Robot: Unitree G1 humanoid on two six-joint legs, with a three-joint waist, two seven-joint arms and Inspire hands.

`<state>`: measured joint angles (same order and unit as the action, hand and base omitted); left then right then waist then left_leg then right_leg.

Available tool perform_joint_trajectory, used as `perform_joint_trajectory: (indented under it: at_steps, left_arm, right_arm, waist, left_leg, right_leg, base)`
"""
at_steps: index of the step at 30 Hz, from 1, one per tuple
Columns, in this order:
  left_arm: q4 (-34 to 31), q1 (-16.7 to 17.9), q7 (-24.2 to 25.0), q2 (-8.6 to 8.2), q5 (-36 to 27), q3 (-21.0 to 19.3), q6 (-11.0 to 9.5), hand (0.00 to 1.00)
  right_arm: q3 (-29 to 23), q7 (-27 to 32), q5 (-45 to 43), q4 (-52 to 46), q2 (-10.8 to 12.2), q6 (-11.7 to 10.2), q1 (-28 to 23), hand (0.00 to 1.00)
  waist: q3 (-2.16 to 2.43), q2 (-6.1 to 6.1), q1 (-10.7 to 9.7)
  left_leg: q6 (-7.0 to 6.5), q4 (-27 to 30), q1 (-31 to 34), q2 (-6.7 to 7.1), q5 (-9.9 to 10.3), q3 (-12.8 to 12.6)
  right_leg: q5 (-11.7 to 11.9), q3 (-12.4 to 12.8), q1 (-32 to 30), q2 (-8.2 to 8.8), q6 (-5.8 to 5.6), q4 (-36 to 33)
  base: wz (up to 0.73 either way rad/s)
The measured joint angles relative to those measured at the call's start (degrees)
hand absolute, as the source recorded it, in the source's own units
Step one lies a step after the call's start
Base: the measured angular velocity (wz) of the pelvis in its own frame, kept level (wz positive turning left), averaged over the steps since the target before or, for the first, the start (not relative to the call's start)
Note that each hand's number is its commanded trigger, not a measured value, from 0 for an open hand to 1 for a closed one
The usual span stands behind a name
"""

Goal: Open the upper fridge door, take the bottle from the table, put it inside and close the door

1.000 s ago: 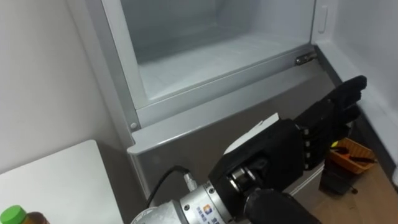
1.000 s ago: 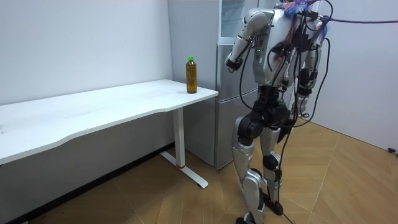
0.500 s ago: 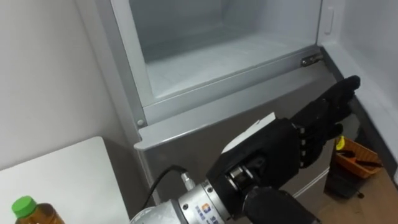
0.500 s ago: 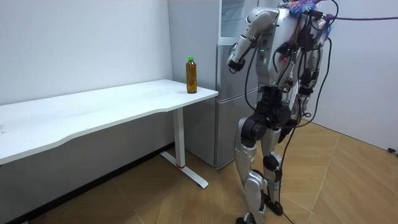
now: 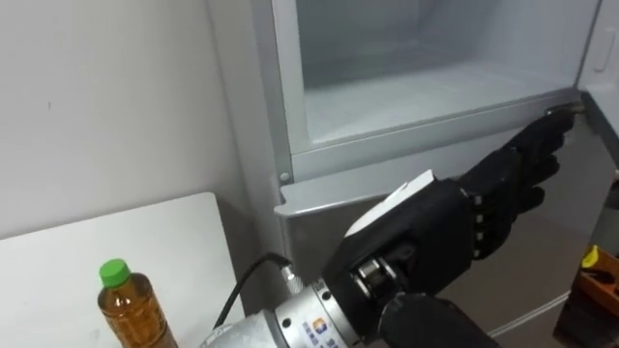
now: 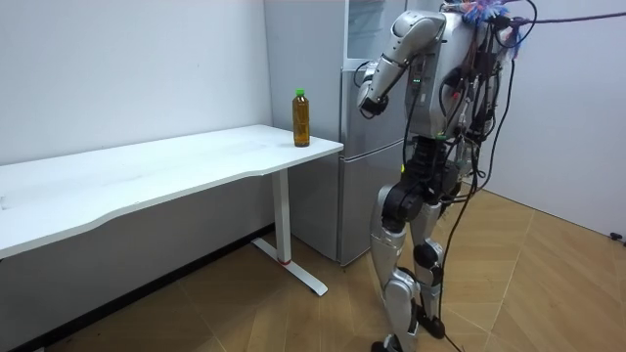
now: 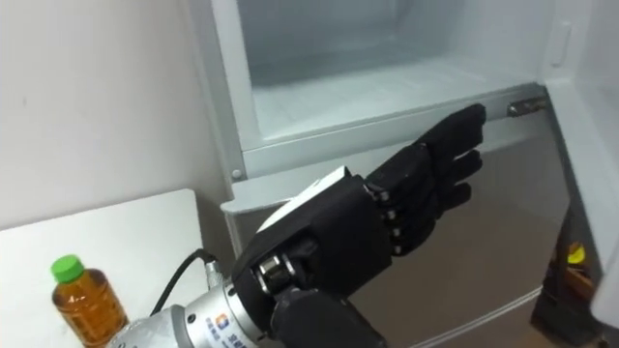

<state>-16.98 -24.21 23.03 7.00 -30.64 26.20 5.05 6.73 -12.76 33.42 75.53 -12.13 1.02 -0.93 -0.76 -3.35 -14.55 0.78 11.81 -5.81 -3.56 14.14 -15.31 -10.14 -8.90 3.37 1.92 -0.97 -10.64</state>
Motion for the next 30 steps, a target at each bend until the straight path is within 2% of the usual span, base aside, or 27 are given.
perform_joint_trajectory:
  at_steps: [6, 13, 17, 22, 30]
  left_arm:
    - [0.04, 0.00, 0.14, 0.66, 0.05, 0.28, 0.00, 0.00]
    - [0.02, -0.02, 0.14, 0.45, 0.00, 0.33, -0.02, 0.00]
    - [0.03, -0.02, 0.04, 0.15, 0.01, 1.13, -0.05, 0.00]
    - [0.04, -0.70, 0.07, -0.63, -0.13, 2.44, -0.06, 0.00]
    - [0.22, -1.67, 0.18, -1.23, -0.07, 3.35, -0.53, 0.00]
  right_arm:
    - [-0.29, 0.02, -0.48, 0.06, -0.25, -0.18, 0.17, 0.00]
    - [-1.22, 0.04, -0.71, 0.07, -0.83, -0.18, 0.08, 0.00]
    - [-1.23, 0.16, -1.93, -0.16, -0.84, -0.47, 0.09, 0.00]
    - [-1.14, 1.13, -1.68, -1.00, -1.12, -0.97, -0.22, 0.00]
    - [-1.27, 1.32, -1.26, -1.89, -1.36, -1.18, -1.35, 0.00]
  waist:
    - [-0.04, -0.58, -0.80]
    - [-0.07, -1.66, -1.76]
    - [-0.04, -1.75, -2.90]
    - [-0.13, -2.44, -4.09]
    - [-0.27, -2.51, -6.78]
  left_leg:
    - [0.00, 0.02, 0.02, -0.01, 0.00, 0.25]
    - [0.00, -0.02, -0.67, 0.10, 0.00, -0.21]
    - [0.00, -0.03, -0.76, 0.11, 0.00, -0.50]
    - [0.00, -0.07, -1.02, 0.08, 0.00, -1.83]
    - [0.02, -0.46, -1.87, -0.20, 0.02, -5.12]
  right_leg:
    - [0.00, -0.48, 0.59, 0.02, 0.01, 0.10]
    - [-0.01, 0.23, 0.67, 0.02, -0.01, 0.40]
    - [-0.01, 0.76, 0.71, -0.07, -0.02, 0.82]
    - [0.03, 1.95, 0.51, -0.16, -0.07, 0.82]
    - [0.07, 4.23, 0.30, -0.49, -0.05, 0.80]
  base:
    - [0.04]
    - [-0.04]
    - [-0.04]
    - [-0.13]
    - [-0.17]
